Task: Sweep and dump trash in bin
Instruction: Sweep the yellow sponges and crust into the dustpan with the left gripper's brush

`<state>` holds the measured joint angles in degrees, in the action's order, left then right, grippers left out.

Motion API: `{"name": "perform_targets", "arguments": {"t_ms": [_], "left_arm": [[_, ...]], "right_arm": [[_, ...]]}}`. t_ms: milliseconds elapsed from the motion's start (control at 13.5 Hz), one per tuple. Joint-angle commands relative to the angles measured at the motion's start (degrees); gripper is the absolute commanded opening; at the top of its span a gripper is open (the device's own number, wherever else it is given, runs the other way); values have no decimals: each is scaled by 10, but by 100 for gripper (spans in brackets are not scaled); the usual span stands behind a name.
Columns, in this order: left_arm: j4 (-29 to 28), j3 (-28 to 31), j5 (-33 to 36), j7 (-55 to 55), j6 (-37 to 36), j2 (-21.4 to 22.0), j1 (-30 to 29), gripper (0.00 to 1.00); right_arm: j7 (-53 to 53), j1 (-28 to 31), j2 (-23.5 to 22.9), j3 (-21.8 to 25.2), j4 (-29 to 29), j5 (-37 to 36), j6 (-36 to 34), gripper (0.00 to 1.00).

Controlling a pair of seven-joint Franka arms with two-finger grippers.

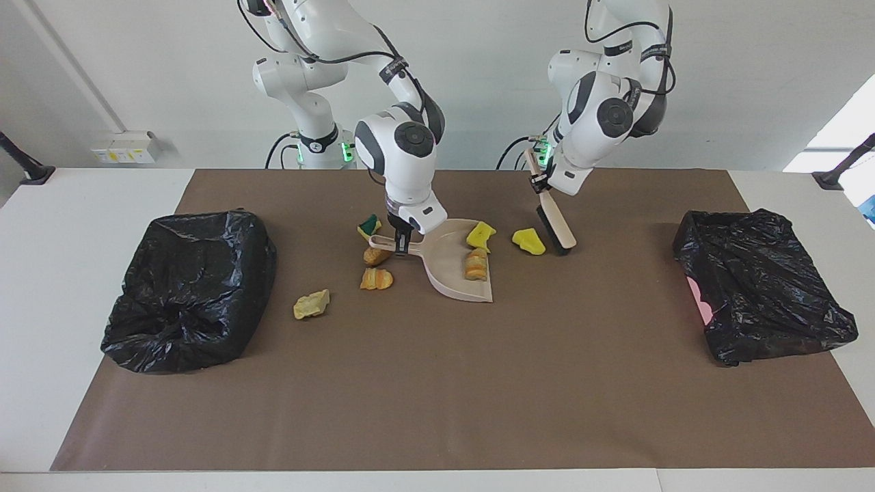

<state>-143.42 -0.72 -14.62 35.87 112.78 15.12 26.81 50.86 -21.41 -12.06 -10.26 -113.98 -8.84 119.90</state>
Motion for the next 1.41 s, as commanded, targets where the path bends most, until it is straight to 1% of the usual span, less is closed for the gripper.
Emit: {"name": "perform_targets", "arguments": {"t_ms": [0, 223, 372, 520, 595, 743, 818, 966, 1189, 1338], "left_arm": [[-14, 3, 5, 34, 69, -17, 69, 0], [-7, 3, -1, 28, 166, -63, 152, 0], [19, 2, -3, 30, 175, -77, 172, 0], [37, 1, -3, 20, 186, -89, 181, 0], [50, 2, -3, 12, 185, -95, 186, 0], [59, 4, -3, 3, 174, -98, 183, 0], [59, 5, -3, 2, 166, -92, 179, 0], [74, 6, -3, -7, 150, -87, 159, 0], [107, 8, -1, -12, 68, -86, 124, 0], [131, 8, 5, -27, 37, -79, 104, 0]], "right_arm": [[10, 4, -2, -3, -7, -22, 15, 0], [-11, 1, -9, -4, -6, -24, 20, 0], [-37, -19, -20, -3, -3, -24, 30, 0], [-75, -30, -30, -4, -3, -30, 39, 0], [-77, -30, -30, -3, -3, -34, 38, 0], [-77, -30, -31, -3, 0, -35, 32, 0], [-77, -29, -29, -3, 0, -36, 30, 0], [-67, -19, -22, -3, 5, -36, 14, 0], [-60, -3, -6, -4, 9, -35, 2, 0], [-58, 1, -2, -4, 15, -33, -6, 0]]}}
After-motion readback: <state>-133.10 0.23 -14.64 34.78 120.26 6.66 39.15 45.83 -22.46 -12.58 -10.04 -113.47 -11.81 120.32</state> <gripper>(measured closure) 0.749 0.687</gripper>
